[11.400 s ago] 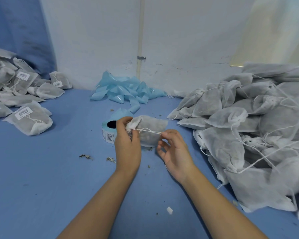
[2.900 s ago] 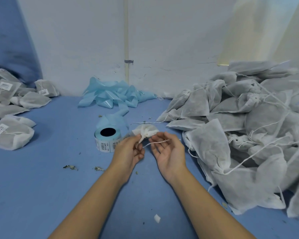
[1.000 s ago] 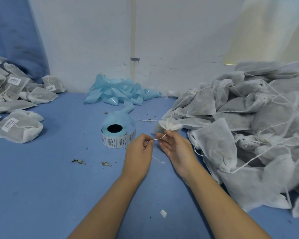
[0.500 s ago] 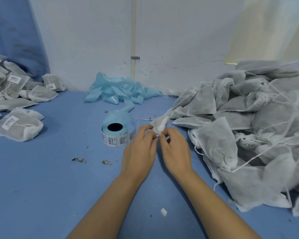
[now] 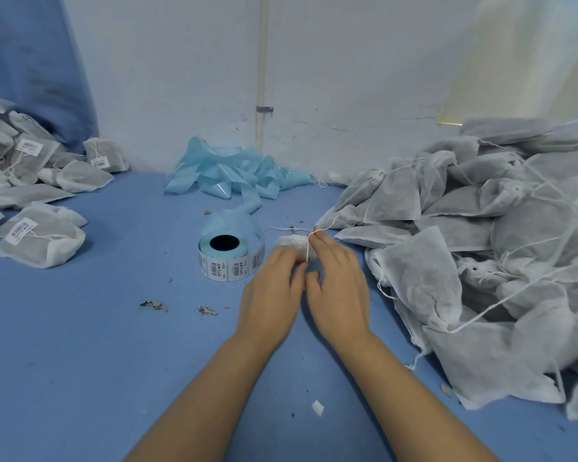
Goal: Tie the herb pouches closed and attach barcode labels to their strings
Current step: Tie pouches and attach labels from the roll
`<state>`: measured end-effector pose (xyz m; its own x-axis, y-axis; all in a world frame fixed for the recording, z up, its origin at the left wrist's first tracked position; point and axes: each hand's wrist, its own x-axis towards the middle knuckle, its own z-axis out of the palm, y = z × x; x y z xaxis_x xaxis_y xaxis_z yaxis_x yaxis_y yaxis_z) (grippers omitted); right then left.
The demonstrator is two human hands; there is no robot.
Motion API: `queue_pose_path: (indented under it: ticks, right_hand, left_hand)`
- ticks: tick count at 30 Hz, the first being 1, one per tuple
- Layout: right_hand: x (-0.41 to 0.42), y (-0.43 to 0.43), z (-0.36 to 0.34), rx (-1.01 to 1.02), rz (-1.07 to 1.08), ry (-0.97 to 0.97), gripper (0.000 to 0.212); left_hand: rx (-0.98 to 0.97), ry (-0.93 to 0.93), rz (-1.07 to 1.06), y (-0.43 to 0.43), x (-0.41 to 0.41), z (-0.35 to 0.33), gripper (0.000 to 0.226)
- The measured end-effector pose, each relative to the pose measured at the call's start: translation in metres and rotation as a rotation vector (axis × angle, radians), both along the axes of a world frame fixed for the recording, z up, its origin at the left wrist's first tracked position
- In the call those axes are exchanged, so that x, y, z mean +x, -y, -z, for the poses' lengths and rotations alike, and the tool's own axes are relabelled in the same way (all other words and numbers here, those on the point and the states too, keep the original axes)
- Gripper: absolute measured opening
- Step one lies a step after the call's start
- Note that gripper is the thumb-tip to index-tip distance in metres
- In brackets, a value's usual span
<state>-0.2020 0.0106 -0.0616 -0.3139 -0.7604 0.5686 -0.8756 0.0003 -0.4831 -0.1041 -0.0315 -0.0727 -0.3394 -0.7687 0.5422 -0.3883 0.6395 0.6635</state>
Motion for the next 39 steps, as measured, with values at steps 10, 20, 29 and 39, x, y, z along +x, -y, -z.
queue_pose_path:
  ticks: [10,20,29,39]
  right_hand:
    - [-0.004,0.004,0.003,-0.207,0.023,0.445,0.025]
    - [-0.013,0.01,0.001,-0.212,-0.122,0.951,0.014]
    - [-0.004,0.005,0.001,-0.067,-0.164,0.557,0.008]
    - [0.003,0.004,0.002,-0.082,-0.138,0.585,0.014]
  left_hand:
    - [-0.062,0.132,0.006,0.0,0.001,0.001,0.01]
    - [0.307,-0.183,0.04,0.002,0.001,-0.004,0.015]
    - [0.237,-0.212,-0.088,0.004,0.001,-0.003,0.008]
    - [0.437,-0.498,0.171,-0.002,-0.002,-0.007,0.014]
